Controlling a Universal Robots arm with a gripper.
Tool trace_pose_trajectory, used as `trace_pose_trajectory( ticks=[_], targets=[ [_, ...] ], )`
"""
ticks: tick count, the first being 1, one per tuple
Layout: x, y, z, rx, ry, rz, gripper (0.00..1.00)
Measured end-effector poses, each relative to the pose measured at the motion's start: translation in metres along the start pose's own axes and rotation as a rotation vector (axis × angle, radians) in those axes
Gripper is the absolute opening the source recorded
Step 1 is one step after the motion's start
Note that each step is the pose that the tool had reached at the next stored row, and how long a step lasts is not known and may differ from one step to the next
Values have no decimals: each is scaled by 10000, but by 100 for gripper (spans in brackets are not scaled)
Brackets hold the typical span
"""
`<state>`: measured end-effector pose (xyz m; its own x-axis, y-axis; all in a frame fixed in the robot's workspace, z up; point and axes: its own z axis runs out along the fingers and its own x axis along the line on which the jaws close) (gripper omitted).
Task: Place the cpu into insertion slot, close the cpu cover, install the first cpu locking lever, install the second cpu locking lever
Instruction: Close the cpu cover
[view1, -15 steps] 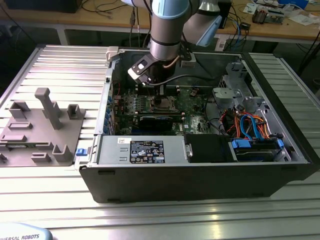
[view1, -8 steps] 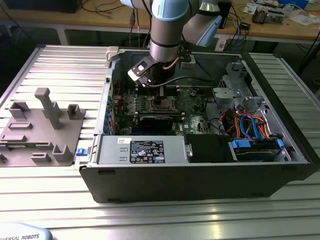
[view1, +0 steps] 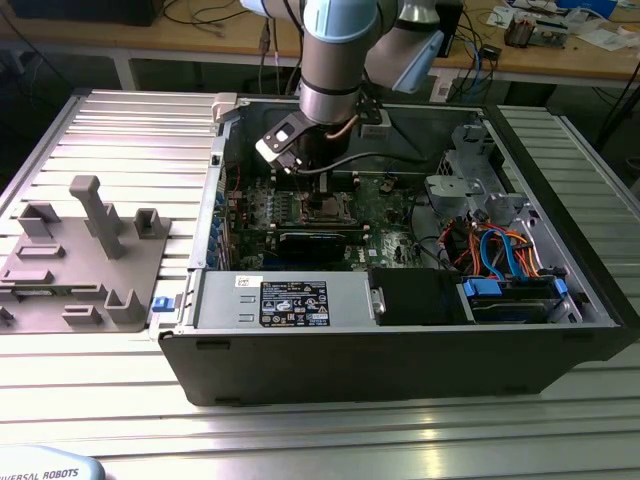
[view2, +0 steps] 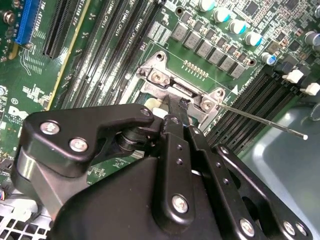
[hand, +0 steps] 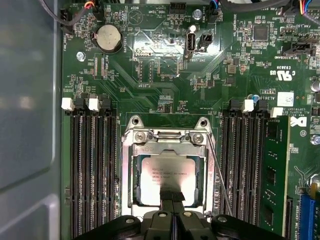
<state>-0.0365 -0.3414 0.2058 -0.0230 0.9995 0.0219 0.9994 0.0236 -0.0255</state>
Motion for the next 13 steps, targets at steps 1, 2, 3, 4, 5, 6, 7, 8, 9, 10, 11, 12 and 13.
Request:
trace_pose_trajectory(
  ticks=[1, 2, 3, 4, 5, 6, 7, 8, 9, 10, 11, 12, 13],
  targets=[
    [1, 0, -27, 2, 3, -1, 11],
    [-2, 1, -62, 13, -7, -3, 11],
    [-2, 18, -77, 21, 7, -2, 11],
    [-3, 44, -83, 43, 18, -1, 11],
    [-5, 92, -87, 93, 34, 2, 11],
    [-7, 129, -91, 131, 44, 0, 11],
    [-8, 161, -93, 164, 52, 1, 11],
    [-9, 200, -95, 207, 59, 3, 11],
    [-11, 234, -98, 247, 68, 1, 11],
    [-12, 279, -103, 296, 75, 5, 11],
    [-13, 292, -110, 309, 74, 3, 11],
    [-13, 300, -124, 315, 75, 2, 11],
    [-12, 305, -151, 318, 76, 4, 11]
  ],
)
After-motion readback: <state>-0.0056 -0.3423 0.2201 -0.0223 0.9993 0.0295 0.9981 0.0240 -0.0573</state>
